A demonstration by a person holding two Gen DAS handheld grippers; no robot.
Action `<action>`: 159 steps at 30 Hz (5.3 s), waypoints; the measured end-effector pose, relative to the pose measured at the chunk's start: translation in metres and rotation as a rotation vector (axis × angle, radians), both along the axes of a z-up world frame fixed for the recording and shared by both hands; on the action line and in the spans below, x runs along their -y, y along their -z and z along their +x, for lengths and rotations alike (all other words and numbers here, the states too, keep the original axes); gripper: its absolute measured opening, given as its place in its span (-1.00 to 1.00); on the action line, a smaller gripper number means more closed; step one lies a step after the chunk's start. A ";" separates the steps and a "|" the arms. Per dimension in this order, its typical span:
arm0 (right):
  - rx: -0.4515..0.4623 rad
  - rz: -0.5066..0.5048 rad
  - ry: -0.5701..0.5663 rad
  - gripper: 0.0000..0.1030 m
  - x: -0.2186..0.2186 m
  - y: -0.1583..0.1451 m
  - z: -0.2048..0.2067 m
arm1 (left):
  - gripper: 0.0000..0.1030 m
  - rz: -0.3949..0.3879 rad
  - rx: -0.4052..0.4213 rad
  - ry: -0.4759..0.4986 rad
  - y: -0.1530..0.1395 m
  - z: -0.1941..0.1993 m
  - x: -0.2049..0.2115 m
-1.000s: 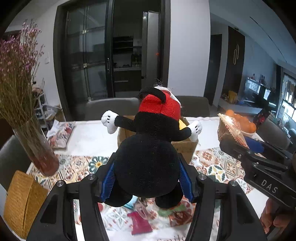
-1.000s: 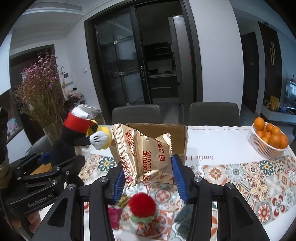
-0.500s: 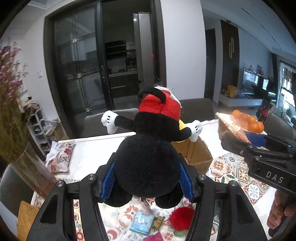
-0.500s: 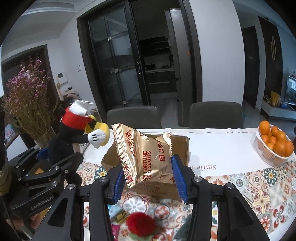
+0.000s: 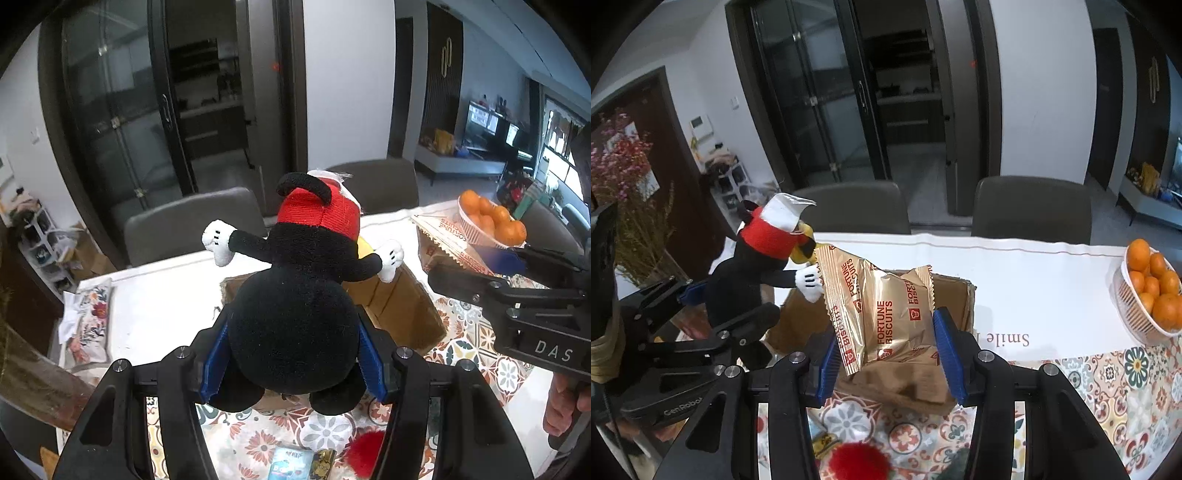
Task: Organize soft objects
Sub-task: 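Lift the Mickey plush and biscuit packet and carry both toward the cardboard box, then lower both items into the box and open both tools, then move both tools back toward the remaining items on the runner, then grasp the blue tissue pack with left tool while right tool grasps the red pompom plush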
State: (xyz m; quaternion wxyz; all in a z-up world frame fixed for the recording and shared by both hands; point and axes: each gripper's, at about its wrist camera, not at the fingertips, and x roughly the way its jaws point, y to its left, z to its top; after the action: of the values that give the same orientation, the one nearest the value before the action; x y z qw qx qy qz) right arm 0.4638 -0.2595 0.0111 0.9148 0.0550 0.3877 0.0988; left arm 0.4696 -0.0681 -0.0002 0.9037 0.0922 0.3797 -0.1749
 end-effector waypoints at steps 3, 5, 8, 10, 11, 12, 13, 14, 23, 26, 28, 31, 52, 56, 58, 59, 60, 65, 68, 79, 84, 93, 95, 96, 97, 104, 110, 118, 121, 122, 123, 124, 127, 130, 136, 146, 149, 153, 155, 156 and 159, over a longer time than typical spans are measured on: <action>-0.048 0.007 -0.004 -0.06 0.002 0.009 0.015 | 0.17 0.007 -0.031 0.002 0.004 0.016 0.007; -0.097 0.031 -0.006 -0.06 0.006 0.018 0.026 | 0.17 0.004 -0.058 0.002 0.010 0.024 0.008; -0.160 0.068 -0.017 -0.06 0.009 0.032 0.039 | 0.17 0.005 -0.107 0.002 0.021 0.039 0.011; -0.198 0.084 -0.023 -0.06 0.010 0.043 0.046 | 0.18 0.004 -0.157 0.005 0.031 0.048 0.015; -0.215 0.090 -0.023 -0.05 0.010 0.048 0.049 | 0.18 0.006 -0.176 0.001 0.036 0.052 0.016; -0.235 0.091 -0.023 -0.05 0.009 0.054 0.053 | 0.18 0.012 -0.196 -0.002 0.042 0.055 0.017; -0.245 0.090 -0.019 -0.03 0.009 0.058 0.056 | 0.19 0.018 -0.219 -0.004 0.049 0.059 0.017; -0.258 0.087 -0.014 0.01 0.009 0.063 0.058 | 0.20 0.023 -0.235 -0.005 0.054 0.061 0.018; -0.275 0.080 0.027 0.55 0.012 0.074 0.068 | 0.55 0.049 -0.248 -0.039 0.060 0.055 0.009; -0.245 0.064 0.054 0.55 0.010 0.063 0.065 | 0.55 0.048 -0.235 -0.060 0.052 0.051 0.009; -0.226 0.058 0.065 0.55 0.010 0.055 0.060 | 0.56 0.059 -0.218 -0.077 0.045 0.045 0.005; -0.198 0.048 0.071 0.55 0.008 0.044 0.050 | 0.57 0.047 -0.197 -0.086 0.035 0.032 -0.001; -0.061 -0.024 0.018 0.55 -0.036 0.008 -0.042 | 0.61 0.082 -0.059 -0.127 0.007 -0.070 -0.045; -0.056 -0.034 0.005 0.55 -0.048 0.011 -0.055 | 0.61 0.074 -0.058 -0.138 0.012 -0.089 -0.057; -0.054 -0.036 -0.002 0.55 -0.053 0.014 -0.062 | 0.61 0.066 -0.052 -0.145 0.013 -0.098 -0.062; -0.054 -0.039 -0.006 0.55 -0.055 0.015 -0.065 | 0.61 0.063 -0.049 -0.150 0.014 -0.102 -0.065; -0.052 -0.044 -0.013 0.55 -0.058 0.017 -0.069 | 0.61 0.063 -0.044 -0.154 0.015 -0.107 -0.068; -0.048 -0.051 -0.021 0.55 -0.066 0.028 -0.083 | 0.62 0.079 -0.030 -0.154 0.024 -0.125 -0.074; -0.057 -0.047 -0.030 0.55 -0.070 0.038 -0.091 | 0.62 0.093 -0.036 -0.138 0.032 -0.132 -0.075; -0.128 -0.065 -0.029 0.55 -0.071 0.081 -0.107 | 0.62 0.122 -0.106 -0.094 0.071 -0.143 -0.074; -0.174 -0.077 -0.024 0.55 -0.070 0.099 -0.108 | 0.62 0.125 -0.154 -0.071 0.090 -0.142 -0.072; -0.281 -0.104 -0.019 0.55 -0.068 0.138 -0.106 | 0.62 0.150 -0.253 -0.031 0.128 -0.133 -0.068; -0.300 -0.109 -0.024 0.55 -0.069 0.146 -0.105 | 0.62 0.156 -0.269 -0.018 0.136 -0.131 -0.067; -0.307 -0.113 -0.024 0.55 -0.069 0.149 -0.105 | 0.62 0.160 -0.281 -0.013 0.141 -0.130 -0.066; -0.316 -0.117 -0.025 0.55 -0.069 0.153 -0.104 | 0.62 0.161 -0.286 -0.010 0.144 -0.129 -0.066; -0.363 -0.132 -0.024 0.55 -0.066 0.172 -0.096 | 0.62 0.175 -0.334 0.019 0.167 -0.115 -0.061; -0.397 -0.144 -0.020 0.55 -0.065 0.187 -0.088 | 0.62 0.205 -0.369 0.033 0.186 -0.103 -0.056; -0.430 -0.145 -0.017 0.55 -0.064 0.204 -0.076 | 0.62 0.219 -0.401 0.023 0.207 -0.087 -0.052; -0.437 -0.145 -0.014 0.55 -0.064 0.208 -0.071 | 0.62 0.216 -0.412 0.013 0.213 -0.081 -0.052; -0.438 -0.145 -0.015 0.55 -0.064 0.209 -0.070 | 0.62 0.213 -0.414 0.010 0.214 -0.079 -0.052; -0.438 -0.146 -0.015 0.55 -0.065 0.210 -0.069 | 0.62 0.208 -0.416 0.005 0.215 -0.077 -0.052; -0.439 -0.146 -0.016 0.55 -0.065 0.211 -0.068 | 0.62 0.202 -0.420 -0.002 0.216 -0.075 -0.052; -0.441 -0.138 -0.020 0.55 -0.067 0.214 -0.063 | 0.62 0.190 -0.425 -0.007 0.218 -0.070 -0.052; -0.440 -0.134 -0.020 0.55 -0.068 0.216 -0.061 | 0.62 0.181 -0.426 -0.015 0.219 -0.066 -0.052; -0.429 -0.127 -0.032 0.38 -0.067 0.216 -0.060 | 0.50 0.166 -0.423 -0.037 0.223 -0.053 -0.047; -0.401 -0.090 -0.056 -0.21 -0.068 0.211 -0.066 | 0.01 0.112 -0.425 -0.076 0.224 -0.055 -0.045; -0.381 -0.076 -0.063 -0.23 -0.066 0.205 -0.070 | 0.01 0.089 -0.410 -0.100 0.217 -0.070 -0.049; -0.364 -0.049 -0.056 -0.23 -0.060 0.196 -0.075 | 0.01 0.049 -0.381 -0.140 0.202 -0.081 -0.055; -0.355 -0.042 -0.054 -0.23 -0.058 0.191 -0.077 | 0.01 0.036 -0.363 -0.152 0.194 -0.088 -0.056; -0.347 -0.036 -0.051 -0.23 -0.056 0.188 -0.080 | 0.01 0.031 -0.356 -0.155 0.191 -0.092 -0.056; -0.323 -0.027 -0.045 -0.23 -0.053 0.178 -0.085 | 0.01 0.016 -0.339 -0.159 0.178 -0.101 -0.059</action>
State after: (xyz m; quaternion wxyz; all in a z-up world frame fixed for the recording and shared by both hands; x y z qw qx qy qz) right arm 0.3788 -0.2067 -0.1664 0.8388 0.0490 0.5322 0.1039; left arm 0.3689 -0.0090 -0.1783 0.8371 0.0385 0.5339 -0.1131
